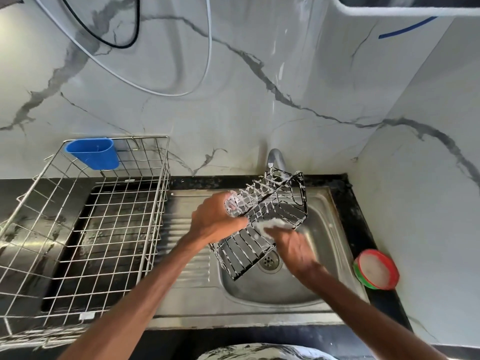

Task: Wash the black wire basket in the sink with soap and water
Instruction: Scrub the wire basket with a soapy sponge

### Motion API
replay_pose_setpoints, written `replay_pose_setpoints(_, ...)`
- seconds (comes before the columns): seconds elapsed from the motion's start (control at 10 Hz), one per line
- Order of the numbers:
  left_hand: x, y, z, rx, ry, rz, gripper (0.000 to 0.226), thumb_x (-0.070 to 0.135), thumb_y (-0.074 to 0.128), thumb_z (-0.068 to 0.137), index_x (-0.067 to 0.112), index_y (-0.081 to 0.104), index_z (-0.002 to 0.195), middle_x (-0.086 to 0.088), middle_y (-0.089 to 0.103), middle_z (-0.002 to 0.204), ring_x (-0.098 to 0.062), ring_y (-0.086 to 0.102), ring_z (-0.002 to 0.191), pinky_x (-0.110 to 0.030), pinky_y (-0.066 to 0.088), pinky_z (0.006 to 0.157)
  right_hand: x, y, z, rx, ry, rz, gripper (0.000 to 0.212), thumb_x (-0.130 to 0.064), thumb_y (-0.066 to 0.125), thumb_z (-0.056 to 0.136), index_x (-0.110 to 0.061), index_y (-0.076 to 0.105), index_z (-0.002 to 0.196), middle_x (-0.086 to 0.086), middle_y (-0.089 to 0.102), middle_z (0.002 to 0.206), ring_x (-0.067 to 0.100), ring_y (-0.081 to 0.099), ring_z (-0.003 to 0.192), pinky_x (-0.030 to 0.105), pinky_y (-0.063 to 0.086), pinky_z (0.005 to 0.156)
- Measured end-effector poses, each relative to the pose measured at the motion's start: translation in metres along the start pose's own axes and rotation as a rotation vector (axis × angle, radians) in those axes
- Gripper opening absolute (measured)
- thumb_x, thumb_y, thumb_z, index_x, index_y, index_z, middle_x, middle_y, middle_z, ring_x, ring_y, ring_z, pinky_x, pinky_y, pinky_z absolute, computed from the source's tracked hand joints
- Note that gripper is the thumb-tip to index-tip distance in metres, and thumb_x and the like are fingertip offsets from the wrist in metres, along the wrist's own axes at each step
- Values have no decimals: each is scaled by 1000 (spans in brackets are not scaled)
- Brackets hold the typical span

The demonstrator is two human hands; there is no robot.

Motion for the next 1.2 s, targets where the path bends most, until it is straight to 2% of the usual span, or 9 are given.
replay_pose_setpoints(0.1, 1, 4, -1, 12, -29, 5, 95, 37, 80, 73, 19, 41, 157, -1, 50, 157, -20, 58, 131, -25, 45, 100, -27, 27, -19, -95, -278, 93, 52, 4, 72, 79, -25, 66, 122, 9, 75, 108, 25, 76, 81, 33, 63, 60)
replay_pose_setpoints(0.2, 4, 3, -2, 9, -30, -15, 104, 48, 72, 63, 20, 40, 157, -2, 51, 157, -25, 65, 122, -37, 53, 103, -56, 35, -28, -258, -395, 151, 59, 10, 61, 87, -33, 51, 125, -4, 62, 127, 20, 68, 107, 30, 60, 85)
replay_pose_setpoints(0.4, -1, 2, 2, -15, 0, -35, 94, 35, 79, 75, 12, 38, 157, -8, 47, 159, -22, 55, 133, -34, 43, 109, 7, 11, -1, -157, -410, -33, 50, 2, 67, 86, -26, 68, 128, 10, 69, 128, 23, 75, 93, 24, 60, 73)
replay_pose_setpoints(0.6, -2, 7, 3, -11, 15, -22, 90, 33, 82, 77, 18, 42, 156, 0, 58, 149, -2, 55, 104, -20, 39, 85, 52, -33, 30, -196, -209, -333, 60, 2, 47, 102, -33, 42, 151, -1, 41, 157, 21, 60, 127, 39, 44, 112)
replay_pose_setpoints(0.7, 0, 10, 5, 54, -16, -42, 90, 33, 83, 77, 20, 42, 156, 0, 57, 149, -4, 51, 103, -21, 37, 86, 43, -8, 15, -137, -234, -303, 69, 8, 66, 89, -30, 51, 144, 7, 60, 142, 18, 74, 99, 31, 63, 78)
replay_pose_setpoints(0.8, 0, 12, 4, 99, -55, -56, 93, 35, 84, 75, 19, 41, 156, -1, 55, 151, -11, 56, 116, -30, 43, 102, 21, 42, -16, -17, -603, -894, 56, 3, 74, 85, -22, 62, 133, 12, 68, 127, 22, 75, 92, 36, 64, 72)
replay_pose_setpoints(0.9, -2, 15, 6, 81, -67, -86, 96, 38, 84, 72, 20, 41, 156, 0, 57, 148, -11, 62, 101, -35, 50, 102, -10, 51, -51, -157, -652, 58, 42, -5, 51, 95, -8, 60, 136, 16, 60, 136, 13, 44, 142, 19, 14, 123)
replay_pose_setpoints(1.0, -3, 12, 7, 42, -51, -79, 93, 34, 83, 73, 20, 42, 156, 0, 60, 144, -7, 60, 92, -23, 47, 81, -4, 56, -38, -188, -572, -139, 50, -4, 51, 89, -24, 61, 134, 5, 64, 136, 23, 64, 122, 36, 53, 102)
replay_pose_setpoints(1.2, -5, 13, 7, -34, -47, -140, 83, 31, 82, 70, 13, 54, 145, 15, 62, 96, -5, 57, 57, -31, 56, 67, 70, -2, 26, -107, -205, -440, 52, -4, 43, 105, -30, 37, 149, 6, 60, 133, 17, 69, 91, 30, 61, 73)
Point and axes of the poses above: each hand's wrist, its own z-axis towards the middle knuckle, its own y-axis out of the palm, x = y × z, the point moved 3 cm from there along z, towards the middle knuckle
